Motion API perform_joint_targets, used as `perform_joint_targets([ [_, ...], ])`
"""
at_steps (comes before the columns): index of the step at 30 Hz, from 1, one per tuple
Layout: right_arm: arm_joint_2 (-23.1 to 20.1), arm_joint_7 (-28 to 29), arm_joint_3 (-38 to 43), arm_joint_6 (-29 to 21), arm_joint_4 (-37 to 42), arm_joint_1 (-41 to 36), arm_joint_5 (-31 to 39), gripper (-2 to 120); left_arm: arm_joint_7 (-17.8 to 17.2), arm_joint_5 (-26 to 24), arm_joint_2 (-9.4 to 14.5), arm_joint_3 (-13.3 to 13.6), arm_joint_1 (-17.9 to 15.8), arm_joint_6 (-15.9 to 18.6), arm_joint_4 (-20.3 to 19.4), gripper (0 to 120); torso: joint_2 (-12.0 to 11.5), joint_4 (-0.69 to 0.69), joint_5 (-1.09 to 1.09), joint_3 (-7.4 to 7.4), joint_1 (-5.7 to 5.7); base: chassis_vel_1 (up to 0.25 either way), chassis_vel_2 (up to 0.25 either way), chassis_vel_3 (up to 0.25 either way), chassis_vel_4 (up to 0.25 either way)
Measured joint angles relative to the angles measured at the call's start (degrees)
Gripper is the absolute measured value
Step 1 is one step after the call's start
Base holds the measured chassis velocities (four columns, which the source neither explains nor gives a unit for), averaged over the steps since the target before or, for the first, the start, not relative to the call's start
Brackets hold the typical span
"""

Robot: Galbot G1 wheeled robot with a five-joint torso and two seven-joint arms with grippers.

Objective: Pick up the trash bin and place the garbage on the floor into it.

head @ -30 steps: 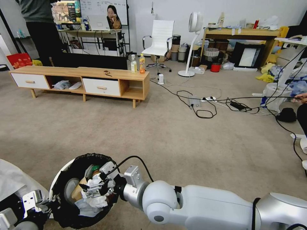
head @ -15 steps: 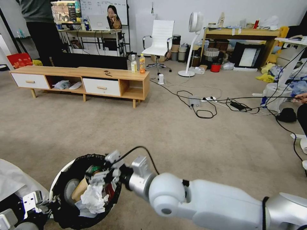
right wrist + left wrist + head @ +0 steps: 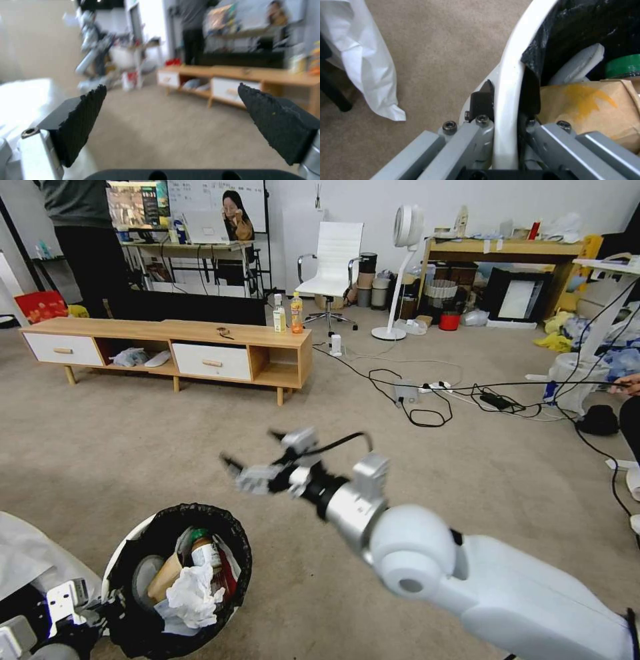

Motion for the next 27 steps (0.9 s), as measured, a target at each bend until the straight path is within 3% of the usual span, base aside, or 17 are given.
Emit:
perform_joint_targets([
  [2, -0.16, -0.58, 7.27, 2.27, -0.30, -3.08, -1.66, 100, 0.03, 0.30, -0.87, -0.67, 0.66, 0.00, -1.01, 1, 0.00, 0.02, 0.00, 0.00, 0.00, 0.000, 0.000, 0.000, 0.000],
  [8, -0.39, -1.06, 16.13, 5.25, -0.64, -6.77, -3.07, 100, 0.05, 0.77, -1.86, -1.18, 1.16, 0.00, -2.09, 1, 0.00, 0.04, -0.01, 0.00, 0.00, 0.000, 0.000, 0.000, 0.000],
  [10, -1.08, -1.98, 25.28, 7.49, -0.37, -11.58, -6.75, 100, 0.06, 0.94, -2.46, -1.33, 1.77, 0.00, -3.15, 1, 0.00, 0.01, 0.00, 0.00, 0.00, 0.000, 0.000, 0.000, 0.000],
  [11, -1.08, -1.98, 25.28, 7.49, -0.37, -11.58, -6.75, 100, 0.06, 0.94, -2.46, -1.33, 1.77, 0.00, -3.15, 1, 0.00, 0.01, 0.00, 0.00, 0.00, 0.000, 0.000, 0.000, 0.000],
  [14, -1.50, -2.42, 36.59, 8.32, 1.90, -20.60, -12.76, 100, 0.10, 2.08, -3.07, -1.34, 2.08, 0.00, -3.67, 1, 0.00, 0.03, -0.01, 0.00, 0.00, 0.000, 0.000, 0.000, 0.000],
  [17, -1.49, -2.43, 40.98, 8.18, 3.32, -25.72, -15.77, 100, 0.13, 2.56, -3.29, -1.02, 2.07, 0.00, -3.71, 1, 0.00, 0.02, -0.01, 0.00, 0.00, 0.000, 0.000, 0.000, 0.000],
  [19, -0.87, -2.39, 47.86, 7.15, 6.02, -34.83, -22.10, 100, 0.58, 3.72, -3.57, -0.16, 2.02, 0.00, -3.71, 1, 0.00, -0.02, -0.01, -0.01, 0.00, 0.000, 0.000, 0.000, 0.000],
  [27, 3.95, -3.45, 55.34, 6.42, 10.50, -51.45, -33.75, 100, 1.30, 5.10, -3.66, 0.56, 1.88, 0.00, -3.99, 1, 0.01, 0.02, -0.01, 0.00, 0.00, 0.000, 0.000, 0.000, 0.000],
])
